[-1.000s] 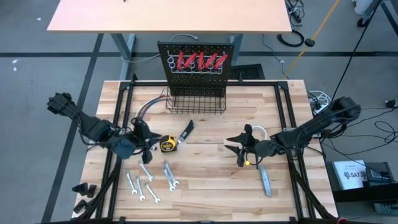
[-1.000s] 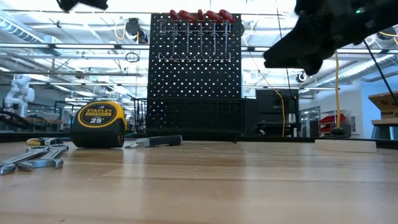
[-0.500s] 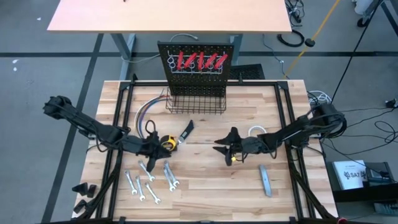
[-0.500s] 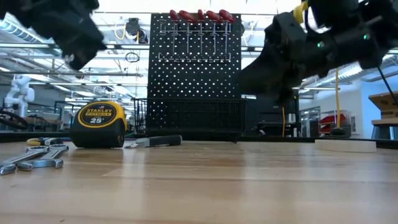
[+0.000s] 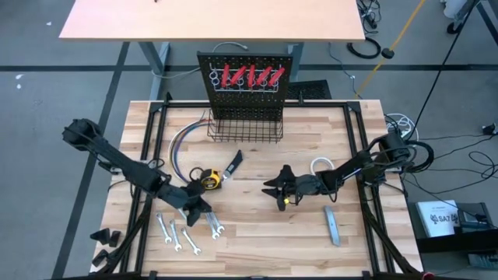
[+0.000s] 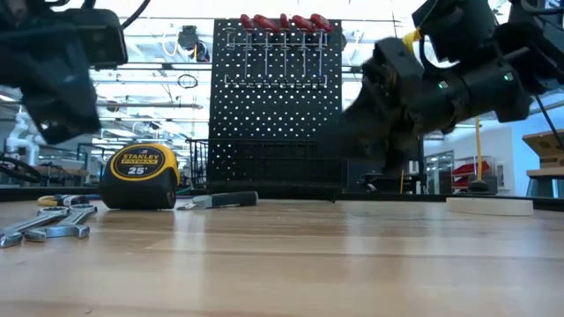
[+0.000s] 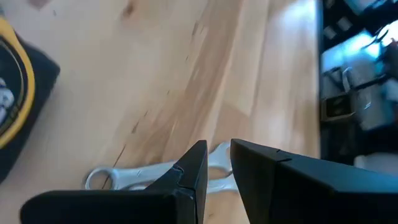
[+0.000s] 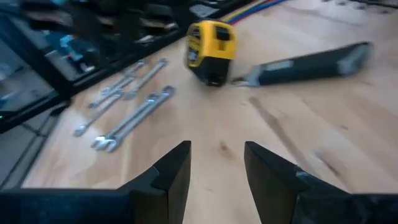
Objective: Hang tools onto peg board
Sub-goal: Hang the wrench on the peg board
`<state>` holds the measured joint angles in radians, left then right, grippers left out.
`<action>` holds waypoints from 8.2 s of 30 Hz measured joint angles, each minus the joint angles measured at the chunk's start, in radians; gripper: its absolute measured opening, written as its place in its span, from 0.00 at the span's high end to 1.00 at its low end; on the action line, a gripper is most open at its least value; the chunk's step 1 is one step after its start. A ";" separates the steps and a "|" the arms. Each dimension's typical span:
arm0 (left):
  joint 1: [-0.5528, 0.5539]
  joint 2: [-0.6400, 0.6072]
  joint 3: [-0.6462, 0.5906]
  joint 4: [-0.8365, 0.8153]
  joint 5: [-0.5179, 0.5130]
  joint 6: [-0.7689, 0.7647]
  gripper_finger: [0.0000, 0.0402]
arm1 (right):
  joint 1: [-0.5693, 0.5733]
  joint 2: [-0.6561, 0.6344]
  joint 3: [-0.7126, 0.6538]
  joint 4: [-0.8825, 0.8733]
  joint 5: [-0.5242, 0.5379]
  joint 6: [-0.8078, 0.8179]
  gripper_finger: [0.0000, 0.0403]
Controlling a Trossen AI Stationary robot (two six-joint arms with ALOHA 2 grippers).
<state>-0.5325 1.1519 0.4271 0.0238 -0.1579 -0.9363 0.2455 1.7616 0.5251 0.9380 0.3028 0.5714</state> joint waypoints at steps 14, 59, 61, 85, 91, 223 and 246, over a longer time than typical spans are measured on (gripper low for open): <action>0.000 0.195 0.000 0.109 0.027 0.031 0.81 | 0.005 0.000 0.089 -0.159 -0.044 -0.067 0.65; 0.124 0.257 0.001 0.091 0.237 -0.081 0.81 | 0.005 -0.001 0.089 -0.172 -0.043 -0.067 0.65; 0.130 0.288 0.015 0.099 0.267 -0.081 0.81 | 0.005 -0.001 0.089 -0.173 -0.042 -0.067 0.65; 0.214 0.492 0.271 0.073 0.324 0.182 0.81 | 0.005 -0.001 0.089 -0.173 -0.049 -0.059 0.65; 0.210 0.482 0.352 0.078 0.335 0.343 0.81 | 0.005 -0.001 0.089 -0.173 -0.068 -0.061 0.65; -0.203 0.039 0.269 -0.048 -0.774 0.603 0.81 | 0.253 0.768 1.493 -2.145 0.335 0.328 0.98; -0.203 0.054 0.269 -0.047 -0.732 0.550 0.81 | 0.261 0.409 1.097 -1.383 -0.019 -0.162 1.00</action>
<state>-0.7357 1.2056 0.6965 -0.0233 -0.8902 -0.3863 0.5061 2.1703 1.6223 -0.4453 0.2839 0.4090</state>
